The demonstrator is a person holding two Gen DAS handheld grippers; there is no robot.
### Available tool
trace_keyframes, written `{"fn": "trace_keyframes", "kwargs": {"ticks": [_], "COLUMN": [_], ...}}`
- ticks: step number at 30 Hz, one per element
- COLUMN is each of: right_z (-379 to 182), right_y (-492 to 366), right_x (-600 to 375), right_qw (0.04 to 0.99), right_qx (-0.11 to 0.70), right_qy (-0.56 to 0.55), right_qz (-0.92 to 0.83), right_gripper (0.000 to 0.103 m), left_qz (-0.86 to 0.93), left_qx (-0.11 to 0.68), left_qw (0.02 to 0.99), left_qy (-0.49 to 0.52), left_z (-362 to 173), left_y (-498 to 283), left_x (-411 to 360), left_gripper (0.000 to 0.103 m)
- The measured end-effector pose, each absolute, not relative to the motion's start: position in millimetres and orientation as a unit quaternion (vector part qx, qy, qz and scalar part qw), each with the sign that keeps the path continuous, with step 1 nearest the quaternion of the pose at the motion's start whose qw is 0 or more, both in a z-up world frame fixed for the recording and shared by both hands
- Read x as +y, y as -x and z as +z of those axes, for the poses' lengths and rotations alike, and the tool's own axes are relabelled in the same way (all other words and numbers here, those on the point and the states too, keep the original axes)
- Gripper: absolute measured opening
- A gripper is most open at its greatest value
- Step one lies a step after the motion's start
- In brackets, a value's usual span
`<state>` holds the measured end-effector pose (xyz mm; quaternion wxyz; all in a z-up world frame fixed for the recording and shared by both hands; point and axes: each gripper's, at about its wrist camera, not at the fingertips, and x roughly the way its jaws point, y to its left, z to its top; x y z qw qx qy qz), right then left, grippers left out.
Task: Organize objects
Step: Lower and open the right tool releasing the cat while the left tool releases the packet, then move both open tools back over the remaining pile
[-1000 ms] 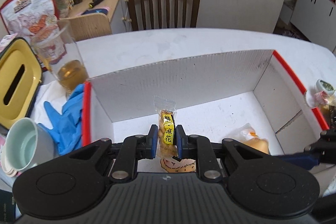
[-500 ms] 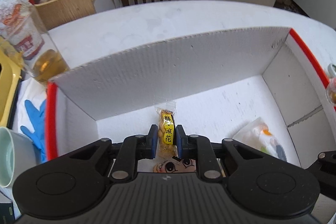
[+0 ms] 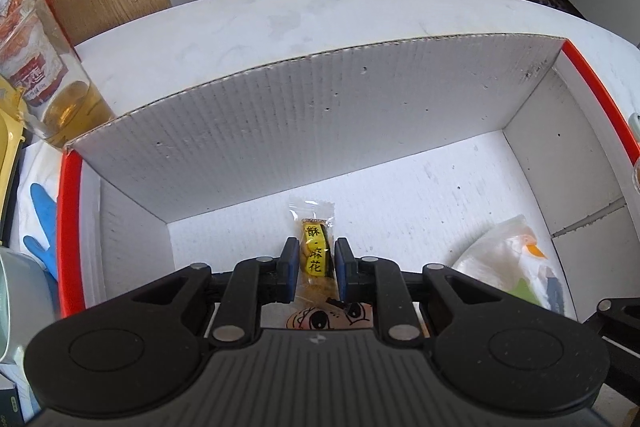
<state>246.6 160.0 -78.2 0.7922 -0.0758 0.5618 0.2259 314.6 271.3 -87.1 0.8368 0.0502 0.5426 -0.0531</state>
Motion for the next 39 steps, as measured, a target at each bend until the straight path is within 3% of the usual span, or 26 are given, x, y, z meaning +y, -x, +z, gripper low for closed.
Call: {"fn": "trace_keyframes", "kwargs": {"ticks": [5,18,24,39], "right_z": [-77,-56,-37,11], "right_y": [-246,-230,-230,-197], "right_x": [157,132,131,68], "right_qw": [0.794,0.802,0.815,0.836], "right_qx": [0.561,0.546,0.525,0.481], "right_qy": [0.068,0.029,0.020,0.000], "right_qz": [0.223,0.240,0.246,0.265], "right_gripper": [0.047,0.052,0.058,0.060], "left_qz": [-0.052,-0.047,-0.055,-0.049], "left_qx": [0.536,0.539,0.522,0.468], "left_qw": [0.840,0.841,0.851,0.882], "left_qy": [-0.066,-0.021,-0.002,0.015], "left_z": [-86,-76,-58,-4], "left_y": [-311,-301,-289,-233], "left_x": [270,282,283,254], "left_gripper": [0.017,0.018,0.019,0.018]}}
